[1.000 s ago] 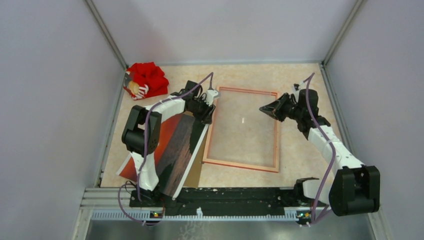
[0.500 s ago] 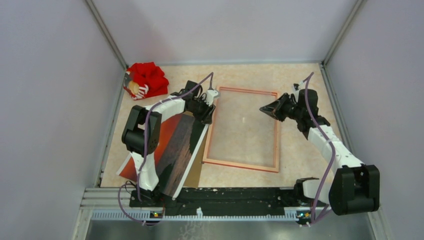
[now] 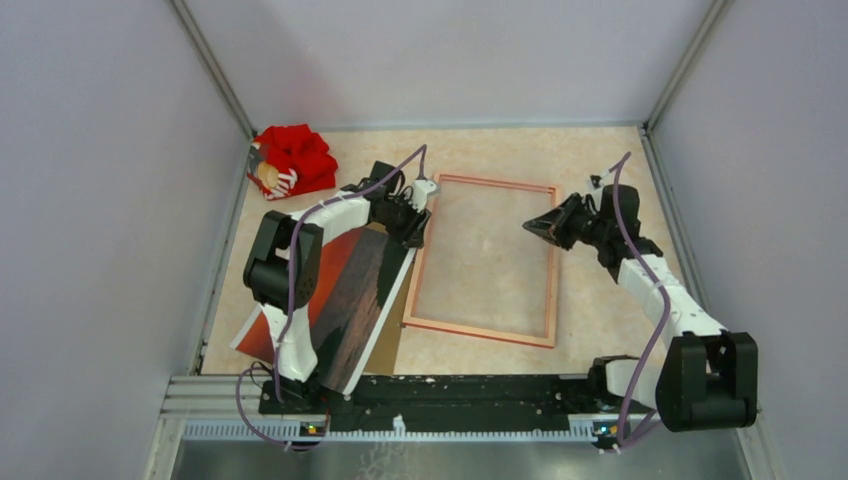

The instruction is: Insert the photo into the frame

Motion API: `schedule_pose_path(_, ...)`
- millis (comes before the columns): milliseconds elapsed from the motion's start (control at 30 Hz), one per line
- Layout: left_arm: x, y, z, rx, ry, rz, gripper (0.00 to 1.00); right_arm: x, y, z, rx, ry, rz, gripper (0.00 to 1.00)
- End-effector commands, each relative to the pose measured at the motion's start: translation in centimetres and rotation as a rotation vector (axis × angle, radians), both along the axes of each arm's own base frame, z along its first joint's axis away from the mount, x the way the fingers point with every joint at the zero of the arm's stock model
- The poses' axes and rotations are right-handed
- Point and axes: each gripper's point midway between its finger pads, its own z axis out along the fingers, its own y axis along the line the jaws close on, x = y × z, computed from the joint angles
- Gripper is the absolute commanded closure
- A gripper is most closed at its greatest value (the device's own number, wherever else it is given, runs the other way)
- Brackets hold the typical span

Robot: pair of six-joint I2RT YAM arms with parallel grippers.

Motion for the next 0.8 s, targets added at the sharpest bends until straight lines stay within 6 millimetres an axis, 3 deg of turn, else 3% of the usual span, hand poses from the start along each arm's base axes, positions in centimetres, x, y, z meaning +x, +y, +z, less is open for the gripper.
schedule_pose_path(0, -0.3, -0.2, 0.9, -0.015, -0.029, -0.024, 0.49, -0.6, 0.3, 0.4, 0.055, 0.003, 0.047, 1.00)
schedule_pose_path(433, -0.3, -0.3, 0.8, -0.019, -0.025, -0.026, 0.49, -1.1, 0.7, 2.2, 0.062, -0.023, 0.085, 1.00)
schedule_pose_path(767, -0.4, -0.4, 0.9, -0.017, -0.027, -0.026, 0.49, -1.5, 1.2, 2.1, 0.071, -0.015, 0.123, 1.00)
